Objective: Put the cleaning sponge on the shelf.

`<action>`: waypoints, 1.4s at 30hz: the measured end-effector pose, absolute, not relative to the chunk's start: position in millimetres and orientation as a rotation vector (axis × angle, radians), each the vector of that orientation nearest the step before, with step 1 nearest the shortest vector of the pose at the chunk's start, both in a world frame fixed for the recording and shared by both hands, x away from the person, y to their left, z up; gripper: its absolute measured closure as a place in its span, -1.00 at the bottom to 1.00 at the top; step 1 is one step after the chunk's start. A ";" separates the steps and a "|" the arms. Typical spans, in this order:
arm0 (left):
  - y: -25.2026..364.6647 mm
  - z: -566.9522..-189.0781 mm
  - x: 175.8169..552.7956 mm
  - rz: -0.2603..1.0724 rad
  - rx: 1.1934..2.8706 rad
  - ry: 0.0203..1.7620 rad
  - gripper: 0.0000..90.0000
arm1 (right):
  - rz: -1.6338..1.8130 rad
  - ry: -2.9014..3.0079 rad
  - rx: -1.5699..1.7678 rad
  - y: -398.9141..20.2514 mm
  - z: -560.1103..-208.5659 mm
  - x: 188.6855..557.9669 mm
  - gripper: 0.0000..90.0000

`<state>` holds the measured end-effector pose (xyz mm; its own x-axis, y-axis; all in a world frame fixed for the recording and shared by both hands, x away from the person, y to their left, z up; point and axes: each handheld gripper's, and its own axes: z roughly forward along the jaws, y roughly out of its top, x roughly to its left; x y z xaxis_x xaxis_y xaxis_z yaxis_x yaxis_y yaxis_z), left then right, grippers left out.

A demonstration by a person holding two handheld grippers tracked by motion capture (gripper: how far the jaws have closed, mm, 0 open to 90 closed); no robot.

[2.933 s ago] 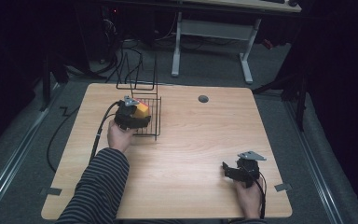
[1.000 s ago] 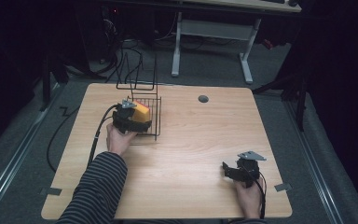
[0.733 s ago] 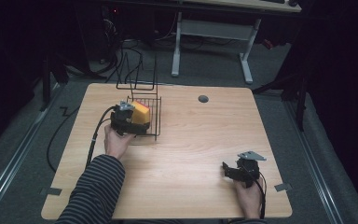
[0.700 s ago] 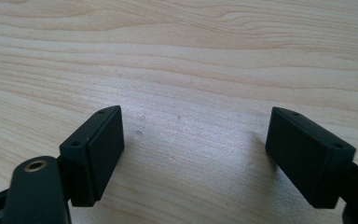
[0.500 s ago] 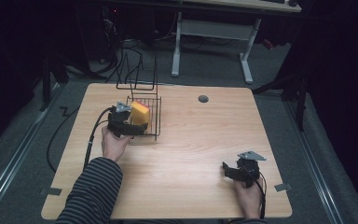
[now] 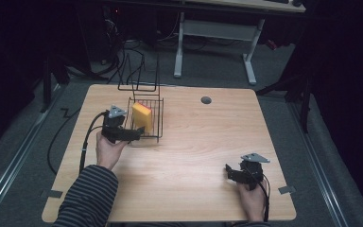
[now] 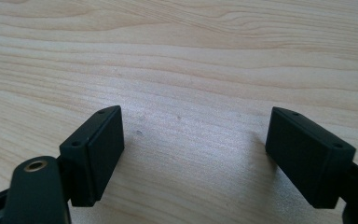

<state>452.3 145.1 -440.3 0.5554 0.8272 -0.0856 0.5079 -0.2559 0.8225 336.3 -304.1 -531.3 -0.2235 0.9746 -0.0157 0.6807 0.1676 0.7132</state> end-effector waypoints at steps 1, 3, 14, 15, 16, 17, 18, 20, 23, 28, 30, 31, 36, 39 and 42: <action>145.8 -439.8 450.9 0.462 1.920 1.081 -0.89 | 0.812 1.973 1.558 -304.3 -531.4 336.4 -0.57; 147.5 -438.9 448.4 0.459 1.914 1.079 -0.88 | 0.812 1.972 1.560 -304.2 -531.4 336.4 -0.57; 158.7 -436.4 439.1 0.447 1.887 1.087 -0.87 | 0.812 1.972 1.560 -304.1 -531.4 336.4 -0.57; 159.6 -436.1 438.1 0.448 1.887 1.087 -0.87 | 0.812 1.972 1.560 -304.1 -531.4 336.4 -0.57; 160.6 -435.8 437.3 0.450 1.884 1.086 -0.87 | 0.812 1.972 1.560 -304.2 -531.4 336.4 -0.57; 161.4 -435.7 436.5 0.451 1.880 1.087 -0.87 | 0.812 1.972 1.560 -304.2 -531.4 336.4 -0.57; 162.1 -435.7 436.0 0.451 1.881 1.089 -0.86 | 0.812 1.972 1.560 -304.1 -531.4 336.4 -0.57; 163.7 -436.1 434.8 0.450 1.878 1.092 -0.86 | 0.812 1.972 1.560 -304.1 -531.4 336.4 -0.57; 165.9 -436.6 431.5 0.451 1.871 1.093 -0.86 | 0.812 1.972 1.560 -304.1 -531.4 336.4 -0.57; 171.8 -436.3 425.8 0.447 1.858 1.099 -0.86 | 0.811 1.973 1.558 -304.3 -531.4 336.4 -0.57; 174.1 -435.8 422.8 0.446 1.857 1.101 -0.86 | 0.809 1.974 1.561 -304.1 -531.2 336.3 -0.57; 175.3 -435.8 420.9 0.447 1.851 1.101 -0.86 | 0.809 1.974 1.561 -304.2 -531.2 336.3 -0.57; 181.6 -436.3 414.1 0.449 1.841 1.107 -0.85 | 0.810 1.974 1.562 -304.1 -531.2 336.2 -0.57; 184.8 -436.4 411.1 0.450 1.831 1.112 -0.85 | 0.812 1.973 1.561 -304.1 -531.3 336.3 -0.57; 187.1 -436.7 407.6 0.452 1.824 1.114 -0.85 | 0.812 1.972 1.561 -304.0 -531.3 336.2 -0.57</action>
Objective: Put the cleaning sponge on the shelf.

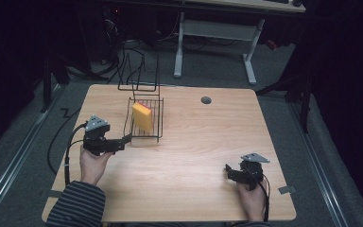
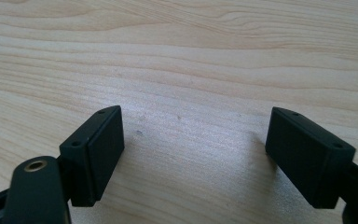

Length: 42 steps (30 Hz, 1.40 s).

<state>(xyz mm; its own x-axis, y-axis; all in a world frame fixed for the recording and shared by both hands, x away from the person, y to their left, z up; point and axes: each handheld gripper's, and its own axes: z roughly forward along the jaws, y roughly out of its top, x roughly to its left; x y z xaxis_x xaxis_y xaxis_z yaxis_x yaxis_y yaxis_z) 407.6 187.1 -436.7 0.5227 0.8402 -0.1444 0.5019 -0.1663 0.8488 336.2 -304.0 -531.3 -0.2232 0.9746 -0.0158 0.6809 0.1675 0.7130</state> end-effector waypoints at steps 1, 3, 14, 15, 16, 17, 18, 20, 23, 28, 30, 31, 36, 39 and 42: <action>187.9 -436.9 406.5 0.452 1.821 1.113 -0.84 | 0.812 1.972 1.561 -304.0 -531.3 336.3 -0.57; 189.4 -437.3 404.5 0.455 1.820 1.116 -0.84 | 0.812 1.972 1.561 -304.0 -531.3 336.2 -0.57; 201.6 -445.0 393.5 0.456 1.800 1.143 -0.81 | 0.812 1.972 1.561 -304.0 -531.3 336.2 -0.57; 203.0 -445.8 392.5 0.455 1.799 1.146 -0.81 | 0.812 1.972 1.561 -304.0 -531.3 336.3 -0.57; 204.3 -446.6 391.5 0.453 1.796 1.148 -0.81 | 0.811 1.973 1.558 -304.2 -531.3 336.3 -0.57; 205.6 -447.4 390.5 0.449 1.793 1.146 -0.81 | 0.811 1.973 1.558 -304.1 -531.3 336.3 -0.57; 206.7 -448.4 389.2 0.451 1.792 1.141 -0.81 | 0.811 1.973 1.558 -304.1 -531.3 336.3 -0.57; 208.9 -450.7 386.0 0.456 1.793 1.137 -0.80 | 0.811 1.973 1.558 -304.2 -531.3 336.3 -0.57; 212.3 -456.2 382.2 0.450 1.801 1.149 -0.79 | 0.812 1.972 1.561 -304.0 -531.3 336.2 -0.57; 219.1 -466.8 377.4 0.428 1.792 1.180 -0.77 | 0.811 1.973 1.558 -304.1 -531.3 336.3 -0.57; 220.9 -471.6 375.8 0.423 1.790 1.191 -0.77 | 0.811 1.973 1.558 -304.1 -531.3 336.3 -0.57; 221.7 -473.8 375.1 0.421 1.793 1.195 -0.77 | 0.811 1.972 1.559 -304.1 -531.3 336.3 -0.57; 225.8 -483.2 372.9 0.419 1.798 1.222 -0.75 | 0.811 1.973 1.558 -304.1 -531.3 336.3 -0.57; 227.1 -487.9 371.6 0.423 1.808 1.234 -0.75 | 0.811 1.973 1.559 -304.1 -531.3 336.3 -0.57; 227.8 -494.1 371.5 0.414 1.815 1.246 -0.74 | 0.811 1.973 1.559 -304.1 -531.3 336.2 -0.57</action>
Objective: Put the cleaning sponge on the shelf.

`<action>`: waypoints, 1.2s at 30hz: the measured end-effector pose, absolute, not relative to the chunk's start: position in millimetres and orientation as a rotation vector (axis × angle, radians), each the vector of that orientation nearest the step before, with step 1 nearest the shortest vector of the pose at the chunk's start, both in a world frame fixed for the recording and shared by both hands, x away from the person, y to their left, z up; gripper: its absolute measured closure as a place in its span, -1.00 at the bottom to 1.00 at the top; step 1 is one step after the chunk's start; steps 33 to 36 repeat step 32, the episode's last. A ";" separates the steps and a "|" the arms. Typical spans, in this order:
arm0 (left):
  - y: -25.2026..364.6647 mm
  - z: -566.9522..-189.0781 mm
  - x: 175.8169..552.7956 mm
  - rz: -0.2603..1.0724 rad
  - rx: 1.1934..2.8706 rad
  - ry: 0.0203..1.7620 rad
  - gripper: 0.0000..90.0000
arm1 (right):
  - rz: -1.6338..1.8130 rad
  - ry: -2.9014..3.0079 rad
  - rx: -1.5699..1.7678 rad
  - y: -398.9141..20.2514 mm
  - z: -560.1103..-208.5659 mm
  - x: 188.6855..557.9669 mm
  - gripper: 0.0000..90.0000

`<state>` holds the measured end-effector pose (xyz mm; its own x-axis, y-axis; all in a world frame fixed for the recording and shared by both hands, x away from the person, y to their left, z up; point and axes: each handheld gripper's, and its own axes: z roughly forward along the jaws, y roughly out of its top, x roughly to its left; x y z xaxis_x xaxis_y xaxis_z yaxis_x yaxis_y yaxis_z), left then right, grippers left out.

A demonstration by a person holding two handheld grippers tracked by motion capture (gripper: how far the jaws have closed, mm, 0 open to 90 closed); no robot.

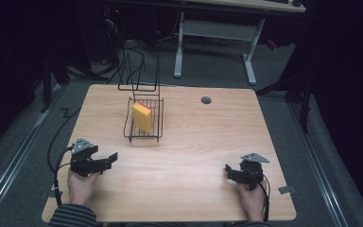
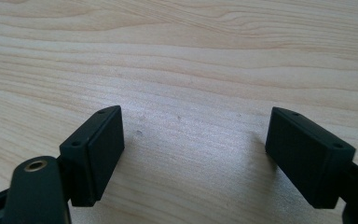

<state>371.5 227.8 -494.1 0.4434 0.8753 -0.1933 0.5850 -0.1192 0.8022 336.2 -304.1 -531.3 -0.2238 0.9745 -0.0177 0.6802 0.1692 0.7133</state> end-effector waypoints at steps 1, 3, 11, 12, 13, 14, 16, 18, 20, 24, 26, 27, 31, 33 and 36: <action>227.6 -496.4 371.7 0.413 1.822 1.248 -0.73 | 0.811 1.972 1.559 -304.1 -531.3 336.3 -0.57; 226.8 -501.7 372.1 0.414 1.843 1.245 -0.72 | 0.811 1.972 1.559 -304.1 -531.3 336.2 -0.57; 226.2 -524.3 374.9 0.434 1.911 1.290 -0.71 | 0.811 1.972 1.559 -304.1 -531.3 336.3 -0.57; 226.3 -525.8 375.5 0.436 1.914 1.296 -0.71 | 0.811 1.973 1.559 -304.1 -531.3 336.3 -0.57; 225.9 -527.4 376.3 0.448 1.922 1.299 -0.71 | 0.811 1.972 1.559 -304.1 -531.3 336.3 -0.57; 225.2 -528.5 376.9 0.459 1.939 1.302 -0.71 | 0.811 1.972 1.559 -304.1 -531.3 336.3 -0.57; 223.6 -531.6 378.2 0.473 1.958 1.307 -0.71 | 0.811 1.972 1.559 -304.1 -531.3 336.3 -0.57; 222.0 -535.4 379.3 0.491 1.978 1.314 -0.71 | 0.811 1.972 1.559 -304.2 -531.3 336.2 -0.57; 219.9 -537.5 378.4 0.525 1.988 1.311 -0.70 | 0.811 1.972 1.559 -304.1 -531.3 336.2 -0.57; 217.3 -537.8 378.0 0.548 2.010 1.312 -0.71 | 0.811 1.972 1.559 -304.1 -531.3 336.2 -0.57; 217.3 -537.8 378.0 0.547 2.010 1.312 -0.71 | 0.811 1.971 1.562 -304.0 -531.3 336.1 -0.57; 217.3 -537.8 378.0 0.547 2.010 1.312 -0.71 | 0.812 1.971 1.562 -304.0 -531.3 336.1 -0.57; 217.4 -537.8 378.1 0.545 2.009 1.311 -0.71 | 0.812 1.971 1.562 -304.0 -531.3 336.1 -0.57; 217.4 -537.8 378.0 0.545 2.008 1.311 -0.71 | 0.811 1.971 1.562 -304.0 -531.3 336.1 -0.57; 217.4 -537.8 378.0 0.545 2.008 1.311 -0.71 | 0.811 1.971 1.562 -304.0 -531.3 336.1 -0.57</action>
